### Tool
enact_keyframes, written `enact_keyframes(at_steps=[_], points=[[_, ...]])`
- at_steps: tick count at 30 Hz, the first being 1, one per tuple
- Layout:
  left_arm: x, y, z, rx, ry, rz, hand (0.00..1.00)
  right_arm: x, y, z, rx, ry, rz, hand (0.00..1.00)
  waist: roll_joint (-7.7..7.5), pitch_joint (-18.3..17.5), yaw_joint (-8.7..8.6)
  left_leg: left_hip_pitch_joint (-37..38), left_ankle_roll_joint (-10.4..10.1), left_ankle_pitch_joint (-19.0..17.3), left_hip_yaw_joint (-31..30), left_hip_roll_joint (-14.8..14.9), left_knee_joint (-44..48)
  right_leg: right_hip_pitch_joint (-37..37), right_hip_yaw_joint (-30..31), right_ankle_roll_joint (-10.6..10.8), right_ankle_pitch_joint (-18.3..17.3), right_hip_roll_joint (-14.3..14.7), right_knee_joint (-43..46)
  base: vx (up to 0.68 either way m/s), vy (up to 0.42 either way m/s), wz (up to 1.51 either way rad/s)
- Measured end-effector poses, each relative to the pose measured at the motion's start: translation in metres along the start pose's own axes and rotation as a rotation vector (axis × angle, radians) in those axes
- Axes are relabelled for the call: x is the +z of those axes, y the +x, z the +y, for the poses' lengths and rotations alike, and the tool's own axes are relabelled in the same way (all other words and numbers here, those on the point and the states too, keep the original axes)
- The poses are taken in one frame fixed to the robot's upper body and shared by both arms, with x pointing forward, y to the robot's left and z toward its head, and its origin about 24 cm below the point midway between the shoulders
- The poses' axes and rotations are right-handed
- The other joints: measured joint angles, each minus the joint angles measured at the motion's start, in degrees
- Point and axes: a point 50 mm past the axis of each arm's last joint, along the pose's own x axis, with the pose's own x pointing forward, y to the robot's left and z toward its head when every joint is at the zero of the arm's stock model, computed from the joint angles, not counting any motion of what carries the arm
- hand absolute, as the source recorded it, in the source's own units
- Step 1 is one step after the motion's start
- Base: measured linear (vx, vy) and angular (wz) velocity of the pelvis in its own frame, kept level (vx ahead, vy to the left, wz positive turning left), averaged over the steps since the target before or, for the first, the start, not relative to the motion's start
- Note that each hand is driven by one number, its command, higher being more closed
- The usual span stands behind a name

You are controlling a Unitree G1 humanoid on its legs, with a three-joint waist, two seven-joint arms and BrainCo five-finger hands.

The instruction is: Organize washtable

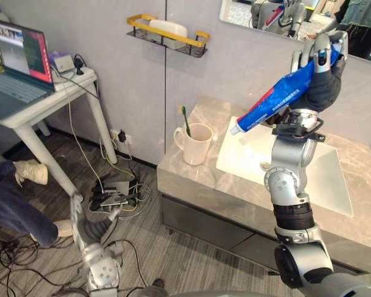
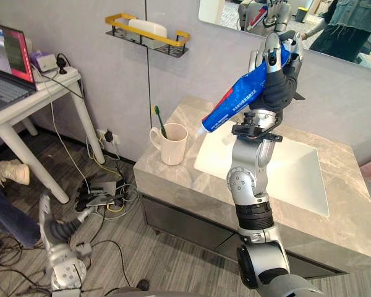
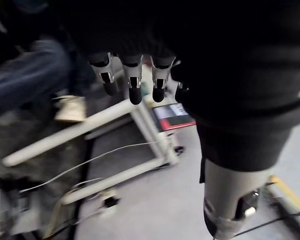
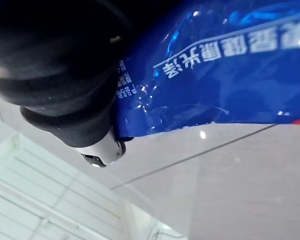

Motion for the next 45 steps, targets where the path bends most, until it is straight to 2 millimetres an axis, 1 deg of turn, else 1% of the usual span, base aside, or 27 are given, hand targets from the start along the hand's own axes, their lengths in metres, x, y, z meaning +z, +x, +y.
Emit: enact_keyframes(at_steps=[1, 2, 3, 5, 6, 8, 11, 12, 15, 16, 18, 21, 24, 30, 32, 35, 37, 40, 45], points=[[-0.005, -0.001, -0.001, -0.009, -0.004, 0.026, 0.0, 0.0, 0.0, 0.0, 0.003, -0.007, -0.001, 1.0, -0.25, 0.17, 0.05, -0.01, 0.0, 0.0, -0.05, 0.01, 0.0, 0.0, -0.05, 0.0, 0.0, 0.0, 0.0, 0.0, -0.002, 0.07], [-0.025, -0.008, -0.006, -0.055, -0.024, 0.144, 0.0, 0.002, 0.001, 0.0, 0.014, -0.06, 0.002, 1.0, -0.85, 0.67, 0.25, -0.26, -0.01, 0.0, -0.39, -0.01, 0.0, -0.05, -0.36, -0.02, -0.01, -0.08, 0.0, 0.0, -0.005, 0.1], [-0.032, -0.011, -0.007, -0.065, -0.032, 0.182, 0.0, 0.003, 0.002, 0.0, 0.023, -0.085, 0.002, 1.0, -1.04, 0.78, 0.24, -0.37, -0.01, 0.0, -0.58, -0.01, 0.0, -0.07, -0.56, -0.01, -0.05, -0.14, 0.0, 0.0, -0.006, 0.16], [-0.052, -0.02, -0.011, -0.111, -0.016, 0.281, 0.0, 0.011, 0.007, 0.0, 0.089, -0.215, -0.015, 1.0, -1.55, 0.81, 0.26, -1.56, -0.05, 0.05, -1.09, -0.11, 0.02, -1.0, -1.14, 0.0, -0.09, -0.3, 0.04, 0.01, 0.0, 0.13], [-0.056, -0.022, -0.012, -0.127, -0.007, 0.297, 0.0, 0.014, 0.01, 0.0, 0.108, -0.248, -0.023, 1.0, -1.58, 0.91, 0.21, -1.84, -0.06, 0.12, -1.26, -0.15, 0.02, -1.19, -1.3, 0.0, -0.08, -0.33, 0.04, 0.01, 0.005, 0.12], [-0.071, -0.029, -0.014, -0.178, 0.031, 0.354, 0.0, 0.025, 0.021, 0.004, 0.163, -0.36, -0.071, 1.0, -1.46, 1.0, 0.17, -2.43, 0.29, 0.45, -1.6, -0.28, 0.03, -1.72, -1.56, 0.01, -0.08, -0.47, 0.13, 0.02, 0.006, 0.07], [-0.081, -0.033, -0.017, -0.23, 0.07, 0.389, 0.0, 0.034, 0.031, 0.011, 0.204, -0.423, -0.12, 1.0, -1.19, 1.19, -0.06, -3.09, 0.28, 0.45, -1.87, -0.33, 0.72, -1.95, -1.49, 0.0, -0.08, -0.47, 0.28, 0.01, 0.002, 0.06], [-0.085, -0.035, -0.02, -0.265, 0.085, 0.399, 0.0, 0.036, 0.035, 0.014, 0.213, -0.447, -0.138, 1.0, -1.07, 1.29, 0.04, -3.18, 0.27, 0.45, -1.98, -0.21, 0.76, -1.96, -1.42, 0.0, -0.08, -0.34, 0.28, 0.0, -0.011, 0.03], [-0.092, -0.034, -0.022, -0.307, 0.108, 0.427, 0.0, 0.028, 0.044, 0.018, 0.224, -0.477, -0.133, 1.0, -0.84, 2.01, 0.51, -3.18, 0.18, 0.38, -1.68, 0.13, 1.16, -1.97, -0.54, -0.01, -0.08, -0.03, 0.29, -0.03, -0.01, -0.06], [-0.094, -0.033, -0.022, -0.317, 0.115, 0.434, 0.0, 0.024, 0.047, 0.02, 0.226, -0.481, -0.126, 1.0, -0.85, 2.7, 0.84, -3.16, -0.01, 0.23, -1.27, 0.25, 1.42, -2.04, 0.07, -0.04, -0.09, 0.09, 0.29, -0.07, -0.012, -0.18], [-0.097, -0.033, -0.022, -0.332, 0.123, 0.446, 0.0, 0.018, 0.046, 0.022, 0.219, -0.472, -0.109, 1.0, -0.84, 2.97, 1.64, -3.43, -0.04, 0.21, -0.55, 0.73, 1.4, -2.93, 0.98, -0.18, -0.13, 0.36, 0.62, -0.08, -0.016, -0.2], [-0.099, -0.032, -0.02, -0.335, 0.135, 0.45, 0.0, 0.005, 0.042, 0.023, 0.203, -0.45, -0.063, 1.0, -0.85, 3.19, 1.83, -3.55, -0.2, 0.31, -0.68, 1.12, 1.39, -3.1, 1.0, -0.47, -0.3, 0.71, 0.86, -0.06, -0.024, -0.02], [-0.099, -0.031, -0.02, -0.337, 0.138, 0.447, 0.0, -0.002, 0.04, 0.027, 0.204, -0.43, -0.039, 1.0, -0.97, 3.33, 1.9, -3.92, -0.34, 0.43, -0.85, 1.15, 1.4, -3.39, 0.89, -0.51, -0.29, 0.86, 0.85, -0.01, -0.005, 0.01], [-0.094, -0.025, -0.024, -0.342, 0.131, 0.424, 0.0, -0.003, 0.045, 0.039, 0.214, -0.394, -0.061, 1.0, -1.76, 4.74, 2.42, -5.23, -0.61, 0.65, -2.17, 1.11, 1.59, -3.84, -0.15, -0.72, -0.37, 1.22, 0.73, 0.0, -0.011, 0.11], [-0.092, -0.024, -0.027, -0.358, 0.138, 0.41, 0.0, -0.005, 0.044, 0.04, 0.209, -0.383, -0.056, 1.0, -1.86, 4.94, 3.3, -5.59, -0.71, 0.72, -2.54, 1.08, 1.85, -3.84, -0.2, -0.75, -0.4, 1.3, 0.68, 0.03, -0.01, 0.11], [-0.091, -0.023, -0.028, -0.363, 0.14, 0.403, 0.0, -0.008, 0.043, 0.039, 0.205, -0.381, -0.044, 1.0, -2.01, 5.43, 3.44, -6.04, -0.72, 0.71, -2.97, 1.08, 2.17, -3.87, -0.51, -0.77, -0.4, 1.39, 0.69, 0.0, -0.007, 0.1], [-0.093, -0.022, -0.028, -0.368, 0.149, 0.413, 0.0, -0.012, 0.043, 0.035, 0.192, -0.39, -0.024, 1.0, -2.16, 5.67, 3.46, -6.2, -0.74, 0.72, -3.21, 1.06, 2.2, -3.9, -0.65, -0.77, -0.41, 1.38, 0.69, -0.03, -0.005, 0.04], [-0.094, -0.021, -0.028, -0.369, 0.153, 0.415, 0.0, -0.012, 0.045, 0.039, 0.203, -0.385, -0.027, 1.0, -2.26, 6.65, 3.41, -6.41, -0.78, 0.73, -3.29, 1.12, 2.2, -4.09, -0.63, -0.88, -0.49, 1.42, 0.71, -0.04, -0.003, 0.0], [-0.094, -0.021, -0.027, -0.368, 0.154, 0.417, 0.0, -0.017, 0.042, 0.043, 0.226, -0.383, -0.009, 1.0, -2.47, 6.95, 3.56, -7.64, -1.15, 1.04, -4.04, 1.19, 2.21, -4.99, -1.18, -0.88, -0.49, 1.57, 0.74, -0.02, -0.005, 0.07]])
